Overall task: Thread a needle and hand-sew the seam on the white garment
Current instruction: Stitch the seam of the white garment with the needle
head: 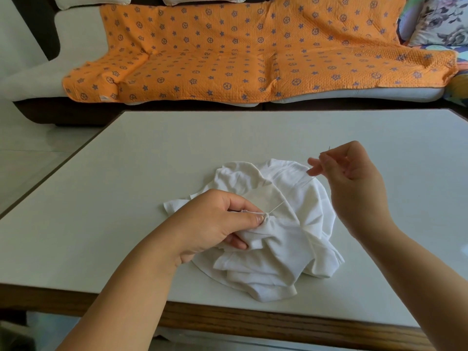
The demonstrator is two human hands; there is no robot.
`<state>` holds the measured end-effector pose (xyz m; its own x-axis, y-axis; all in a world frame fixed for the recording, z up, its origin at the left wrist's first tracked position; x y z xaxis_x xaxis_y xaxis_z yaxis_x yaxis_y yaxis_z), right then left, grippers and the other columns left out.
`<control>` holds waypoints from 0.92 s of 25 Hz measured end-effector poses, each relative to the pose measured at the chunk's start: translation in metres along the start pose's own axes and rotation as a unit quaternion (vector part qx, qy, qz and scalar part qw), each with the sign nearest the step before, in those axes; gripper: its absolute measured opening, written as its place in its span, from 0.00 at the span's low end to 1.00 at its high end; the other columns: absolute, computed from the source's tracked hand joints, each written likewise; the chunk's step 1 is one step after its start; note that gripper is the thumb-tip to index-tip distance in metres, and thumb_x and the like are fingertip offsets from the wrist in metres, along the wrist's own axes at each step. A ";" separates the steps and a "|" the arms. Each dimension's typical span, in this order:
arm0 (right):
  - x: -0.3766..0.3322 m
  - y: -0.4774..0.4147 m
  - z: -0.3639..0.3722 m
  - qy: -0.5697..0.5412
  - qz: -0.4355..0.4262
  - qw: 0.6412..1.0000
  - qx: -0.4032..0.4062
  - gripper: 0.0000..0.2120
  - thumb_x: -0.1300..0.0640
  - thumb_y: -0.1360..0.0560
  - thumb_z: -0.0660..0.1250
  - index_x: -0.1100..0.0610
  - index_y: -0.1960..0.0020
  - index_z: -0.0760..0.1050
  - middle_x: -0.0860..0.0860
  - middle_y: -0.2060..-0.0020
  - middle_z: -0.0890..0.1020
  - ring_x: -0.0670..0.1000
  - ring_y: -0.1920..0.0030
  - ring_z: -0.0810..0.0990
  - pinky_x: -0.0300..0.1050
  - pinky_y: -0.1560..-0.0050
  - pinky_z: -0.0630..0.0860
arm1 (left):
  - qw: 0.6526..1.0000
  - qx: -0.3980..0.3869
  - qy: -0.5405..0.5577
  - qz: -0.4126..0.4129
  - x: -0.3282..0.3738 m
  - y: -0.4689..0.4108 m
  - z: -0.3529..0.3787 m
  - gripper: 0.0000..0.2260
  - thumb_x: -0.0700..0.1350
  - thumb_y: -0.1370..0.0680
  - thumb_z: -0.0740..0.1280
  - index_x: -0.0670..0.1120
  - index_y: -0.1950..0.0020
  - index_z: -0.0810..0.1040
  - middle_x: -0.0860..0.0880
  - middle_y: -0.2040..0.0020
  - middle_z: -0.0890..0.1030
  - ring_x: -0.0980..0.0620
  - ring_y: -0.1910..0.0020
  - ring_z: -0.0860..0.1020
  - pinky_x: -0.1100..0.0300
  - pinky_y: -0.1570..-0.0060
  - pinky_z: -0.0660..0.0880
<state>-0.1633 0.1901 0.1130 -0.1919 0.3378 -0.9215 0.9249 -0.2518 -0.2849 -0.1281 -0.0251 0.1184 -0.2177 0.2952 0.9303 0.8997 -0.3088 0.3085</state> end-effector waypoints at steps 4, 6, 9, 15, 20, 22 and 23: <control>0.002 0.000 0.003 0.025 -0.013 1.000 -0.008 0.10 0.56 0.19 0.61 0.46 0.59 0.69 0.46 0.63 0.84 0.45 0.51 0.83 0.43 0.50 0.77 | 1.000 0.004 0.004 -0.003 0.002 0.001 0.000 0.06 0.43 0.24 0.71 0.44 0.51 0.86 0.46 0.56 0.86 0.53 0.59 0.83 0.63 0.61 0.79; -0.001 0.000 0.001 0.025 -0.019 0.999 -0.018 0.09 0.56 0.20 0.62 0.47 0.58 0.71 0.46 0.63 0.85 0.45 0.52 0.83 0.44 0.51 0.77 | 1.000 0.007 0.006 -0.005 0.002 0.002 -0.001 0.06 0.43 0.25 0.71 0.44 0.52 0.86 0.46 0.56 0.86 0.52 0.59 0.83 0.63 0.61 0.80; -0.011 0.006 0.001 -0.019 -0.007 0.994 -0.112 0.05 0.59 0.21 0.66 0.53 0.56 0.76 0.51 0.66 0.85 0.50 0.60 0.85 0.50 0.53 0.82 | 1.000 0.015 0.015 -0.006 0.004 0.003 -0.002 0.05 0.42 0.25 0.71 0.43 0.52 0.86 0.46 0.56 0.86 0.52 0.60 0.84 0.62 0.60 0.81; -0.022 0.045 0.012 0.025 -0.033 0.959 -0.280 0.04 0.57 0.21 0.65 0.53 0.56 0.75 0.42 0.61 0.83 0.40 0.60 0.80 0.32 0.57 0.74 | 0.999 0.032 0.022 -0.007 0.007 0.004 -0.002 0.06 0.42 0.24 0.70 0.43 0.51 0.86 0.46 0.54 0.86 0.51 0.57 0.85 0.59 0.58 0.82; -0.022 0.045 0.011 0.087 -0.074 0.955 -0.274 0.08 0.59 0.20 0.63 0.52 0.57 0.70 0.39 0.66 0.76 0.39 0.65 0.74 0.28 0.62 0.69 | 0.996 0.082 0.030 -0.003 0.008 0.006 -0.005 0.05 0.42 0.23 0.70 0.44 0.53 0.86 0.47 0.55 0.85 0.50 0.58 0.84 0.60 0.61 0.82; -0.024 0.042 0.010 0.094 -0.083 0.959 -0.256 0.09 0.58 0.20 0.63 0.50 0.58 0.69 0.38 0.65 0.76 0.39 0.65 0.74 0.28 0.61 0.69 | 0.994 0.103 0.037 0.013 0.009 0.008 -0.005 0.05 0.42 0.23 0.70 0.44 0.53 0.85 0.47 0.56 0.84 0.51 0.58 0.83 0.60 0.62 0.82; -0.024 0.041 0.010 0.094 -0.082 0.959 -0.253 0.09 0.58 0.20 0.63 0.50 0.59 0.69 0.38 0.66 0.77 0.39 0.65 0.74 0.28 0.62 0.69 | 0.993 0.105 0.039 0.022 0.010 0.008 -0.004 0.05 0.42 0.22 0.69 0.43 0.53 0.85 0.47 0.56 0.84 0.52 0.58 0.83 0.60 0.62 0.81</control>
<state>-0.1239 0.1625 0.1209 -0.3297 0.5053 -0.7975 0.9374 0.2758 -0.2127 -0.1244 -0.0281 0.1306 -0.1984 0.2114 0.9570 0.9663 -0.1210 0.2271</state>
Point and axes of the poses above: each hand's wrist, its own y-axis away from the middle knuckle, its own z-axis out of the palm, x = y × z, the point moved 1 cm from there along -y, towards the middle knuckle
